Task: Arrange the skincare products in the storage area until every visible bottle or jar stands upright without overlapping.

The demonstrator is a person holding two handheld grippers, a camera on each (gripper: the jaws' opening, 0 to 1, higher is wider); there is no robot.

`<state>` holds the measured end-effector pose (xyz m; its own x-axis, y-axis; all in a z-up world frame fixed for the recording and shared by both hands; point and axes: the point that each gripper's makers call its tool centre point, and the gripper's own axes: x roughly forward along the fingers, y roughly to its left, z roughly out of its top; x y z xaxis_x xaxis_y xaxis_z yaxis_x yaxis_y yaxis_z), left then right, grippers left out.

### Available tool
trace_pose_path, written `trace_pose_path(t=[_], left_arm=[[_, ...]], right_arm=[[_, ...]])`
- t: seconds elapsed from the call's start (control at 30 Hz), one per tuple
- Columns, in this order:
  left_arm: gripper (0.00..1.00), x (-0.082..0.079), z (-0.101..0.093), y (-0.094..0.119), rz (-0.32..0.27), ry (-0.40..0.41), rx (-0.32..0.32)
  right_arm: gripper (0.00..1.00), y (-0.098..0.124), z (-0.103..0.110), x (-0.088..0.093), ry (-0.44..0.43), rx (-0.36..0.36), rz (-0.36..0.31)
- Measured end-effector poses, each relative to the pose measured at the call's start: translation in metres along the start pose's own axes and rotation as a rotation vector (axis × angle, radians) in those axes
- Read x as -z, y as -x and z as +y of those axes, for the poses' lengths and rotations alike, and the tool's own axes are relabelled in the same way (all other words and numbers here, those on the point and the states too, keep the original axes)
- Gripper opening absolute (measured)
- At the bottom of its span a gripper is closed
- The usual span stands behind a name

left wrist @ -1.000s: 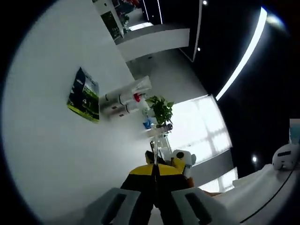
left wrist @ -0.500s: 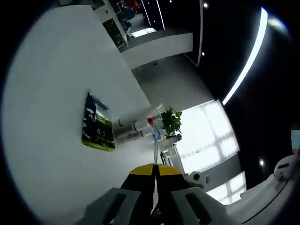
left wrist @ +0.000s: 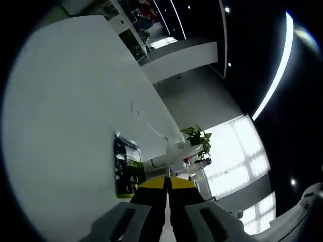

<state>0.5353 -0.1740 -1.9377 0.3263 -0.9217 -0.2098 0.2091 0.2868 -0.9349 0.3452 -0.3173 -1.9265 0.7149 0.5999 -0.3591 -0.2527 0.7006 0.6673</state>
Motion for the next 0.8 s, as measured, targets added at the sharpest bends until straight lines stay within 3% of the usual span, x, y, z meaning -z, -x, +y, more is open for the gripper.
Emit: trace_pose_path(t=[0.2,0.67,0.8], left_arm=[[0.0,-0.006,0.0,-0.013,-0.008,0.004,-0.04],[0.0,-0.015,0.044,-0.041,0.043,0.04,-0.165],[0.0,-0.017,0.045,-0.041,0.033,0.045,-0.185]], right_arm=[[0.55,0.01,-0.008,0.008,-0.025,0.036,0.006],[0.56,0.029,-0.023,0.013,-0.075,0.091,0.008],[0.56,0.03,-0.025,0.013,-0.078,0.096,0.01]])
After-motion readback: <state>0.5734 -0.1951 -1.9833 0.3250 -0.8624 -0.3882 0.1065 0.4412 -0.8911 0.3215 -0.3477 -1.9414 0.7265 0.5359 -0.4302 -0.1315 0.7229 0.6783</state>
